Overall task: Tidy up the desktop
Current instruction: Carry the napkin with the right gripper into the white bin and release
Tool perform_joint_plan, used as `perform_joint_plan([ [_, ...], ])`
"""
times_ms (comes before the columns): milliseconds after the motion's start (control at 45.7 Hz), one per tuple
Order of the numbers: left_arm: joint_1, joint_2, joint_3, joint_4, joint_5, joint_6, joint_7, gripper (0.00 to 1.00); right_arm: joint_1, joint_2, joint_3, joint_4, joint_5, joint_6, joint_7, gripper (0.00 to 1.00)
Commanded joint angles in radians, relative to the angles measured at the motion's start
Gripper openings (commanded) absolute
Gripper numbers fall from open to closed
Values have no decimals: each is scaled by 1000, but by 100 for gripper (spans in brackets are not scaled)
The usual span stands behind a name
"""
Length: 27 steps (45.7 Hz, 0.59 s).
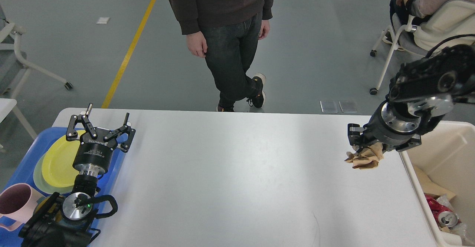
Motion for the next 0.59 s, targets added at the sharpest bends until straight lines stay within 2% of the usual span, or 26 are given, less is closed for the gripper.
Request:
perform_joint_plan([
  [0,0,1,0,0,-1,0,0,96,221,-31,-84,132,-1,157,158,0],
  [44,0,1,0,0,1,0,-2,96,290,-35,-99,152,-1,210,175,0],
  [109,0,1,0,0,1,0,-2,96,382,-52,-112,181,-3,279,172,0],
  [197,0,1,0,0,1,0,-2,96,465,-83,-116,201,-7,322,163,0],
  [263,0,1,0,0,1,0,-2,96,491,-89,-116,202,-9,326,149,0],
  [569,0,1,0,0,1,0,-2,96,495,-94,-176,191,-12,309,148,0],
])
